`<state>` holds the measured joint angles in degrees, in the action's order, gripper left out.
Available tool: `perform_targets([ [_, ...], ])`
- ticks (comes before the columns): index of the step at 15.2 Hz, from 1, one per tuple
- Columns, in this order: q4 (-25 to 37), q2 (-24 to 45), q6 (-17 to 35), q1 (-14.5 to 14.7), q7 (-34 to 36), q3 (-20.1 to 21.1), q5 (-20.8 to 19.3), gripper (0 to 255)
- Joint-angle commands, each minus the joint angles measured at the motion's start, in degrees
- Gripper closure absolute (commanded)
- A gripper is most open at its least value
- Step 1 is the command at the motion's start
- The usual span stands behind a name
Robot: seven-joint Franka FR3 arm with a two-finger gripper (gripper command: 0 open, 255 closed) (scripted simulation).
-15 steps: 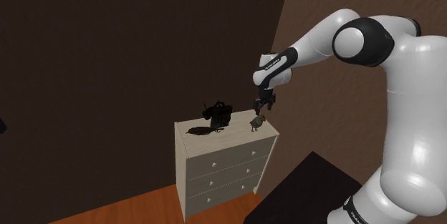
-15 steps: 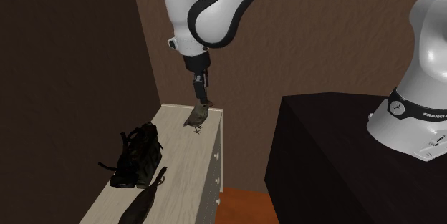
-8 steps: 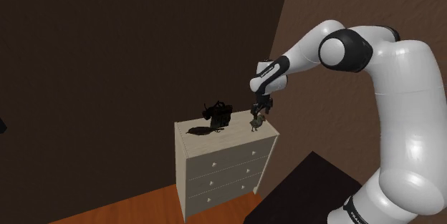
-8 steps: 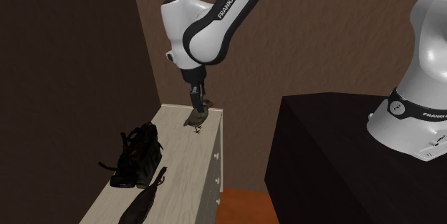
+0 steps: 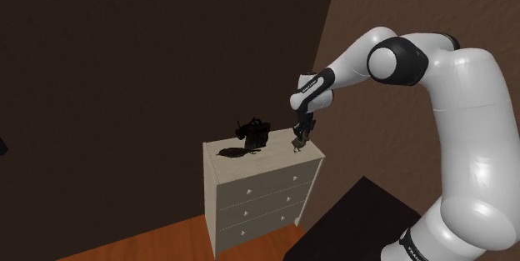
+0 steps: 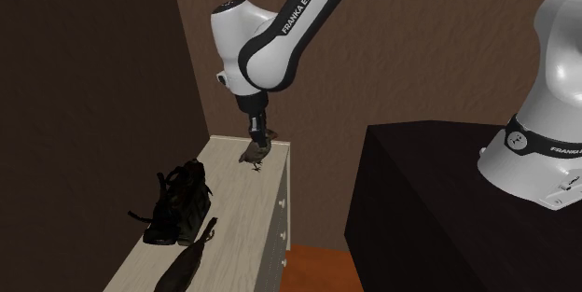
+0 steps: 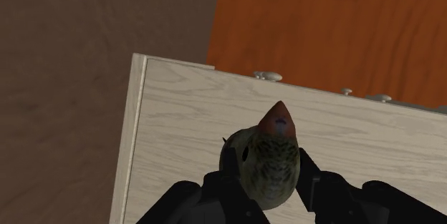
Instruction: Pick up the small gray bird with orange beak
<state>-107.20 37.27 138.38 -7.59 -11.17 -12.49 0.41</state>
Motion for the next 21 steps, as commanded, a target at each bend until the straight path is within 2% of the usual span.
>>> perform_targets([
  [1,-0.10,0.09,-0.02,0.05,0.01,0.08,0.02,255],
  [5,-0.08,0.11,-0.01,0.06,0.02,0.09,0.03,255],
  [21,-0.74,-8.65,-8.02,1.13,0.06,-1.18,-1.46,255],
])
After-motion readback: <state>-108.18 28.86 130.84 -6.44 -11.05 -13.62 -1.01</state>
